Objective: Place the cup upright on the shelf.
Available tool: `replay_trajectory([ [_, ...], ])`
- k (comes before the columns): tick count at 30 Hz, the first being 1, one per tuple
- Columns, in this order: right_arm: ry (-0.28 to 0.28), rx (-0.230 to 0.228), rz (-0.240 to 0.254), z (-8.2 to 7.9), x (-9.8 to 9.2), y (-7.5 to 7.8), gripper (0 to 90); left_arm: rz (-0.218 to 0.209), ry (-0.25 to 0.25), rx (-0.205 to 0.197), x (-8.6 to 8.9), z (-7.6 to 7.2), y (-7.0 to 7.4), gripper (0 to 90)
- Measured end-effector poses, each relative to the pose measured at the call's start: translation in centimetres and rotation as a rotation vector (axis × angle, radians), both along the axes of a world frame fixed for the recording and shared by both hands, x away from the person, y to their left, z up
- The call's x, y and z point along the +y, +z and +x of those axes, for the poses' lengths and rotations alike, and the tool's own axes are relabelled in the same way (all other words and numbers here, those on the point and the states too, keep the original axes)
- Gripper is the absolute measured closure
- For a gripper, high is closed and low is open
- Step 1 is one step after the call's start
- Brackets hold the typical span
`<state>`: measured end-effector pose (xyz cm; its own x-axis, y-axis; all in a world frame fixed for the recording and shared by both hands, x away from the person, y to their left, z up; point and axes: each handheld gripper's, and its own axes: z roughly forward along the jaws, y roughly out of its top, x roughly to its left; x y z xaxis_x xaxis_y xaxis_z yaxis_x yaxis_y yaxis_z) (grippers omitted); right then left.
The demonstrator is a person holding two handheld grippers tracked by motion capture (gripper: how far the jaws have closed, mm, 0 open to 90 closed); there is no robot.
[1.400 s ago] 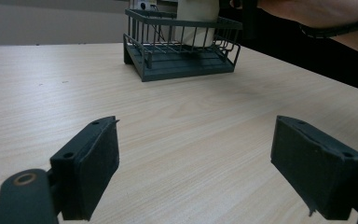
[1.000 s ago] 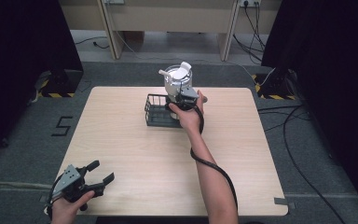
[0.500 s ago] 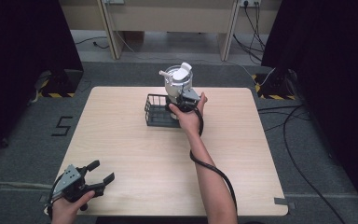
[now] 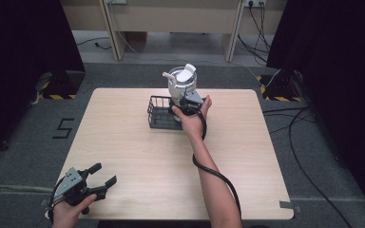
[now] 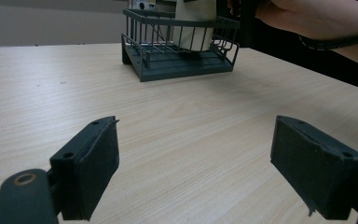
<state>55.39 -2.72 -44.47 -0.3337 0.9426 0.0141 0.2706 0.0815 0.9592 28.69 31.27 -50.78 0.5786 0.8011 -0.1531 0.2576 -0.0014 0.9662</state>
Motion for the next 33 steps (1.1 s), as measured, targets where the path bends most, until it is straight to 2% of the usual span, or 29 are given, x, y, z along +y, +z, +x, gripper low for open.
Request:
replay_trajectory([
  [9, -0.019, -0.008, -0.009, -0.5, 0.1, 0.0, 10.0, -0.002, 0.002, -0.003, 0.0, 0.0, 0.0, 14.6],
  [14, -0.006, -0.006, -0.026, -0.9, -0.1, 0.2, 9.7, -0.002, -0.001, -0.002, 0.0, 0.0, 0.0, 14.6],
  [25, 0.008, -0.011, -0.023, -1.8, -0.6, 0.5, 10.4, 0.002, -0.001, -0.005, -0.1, 0.0, 0.1, 14.5],
  [27, 0.013, -0.024, -0.03, -2.3, -0.7, 0.7, 10.4, 0.002, -0.003, -0.007, -0.1, 0.0, 0.1, 14.5],
  [33, 0.03, -0.018, -0.032, -3.1, -1.0, 0.8, 10.3, 0.004, -0.003, -0.009, -0.1, -0.1, 0.1, 14.6],
])
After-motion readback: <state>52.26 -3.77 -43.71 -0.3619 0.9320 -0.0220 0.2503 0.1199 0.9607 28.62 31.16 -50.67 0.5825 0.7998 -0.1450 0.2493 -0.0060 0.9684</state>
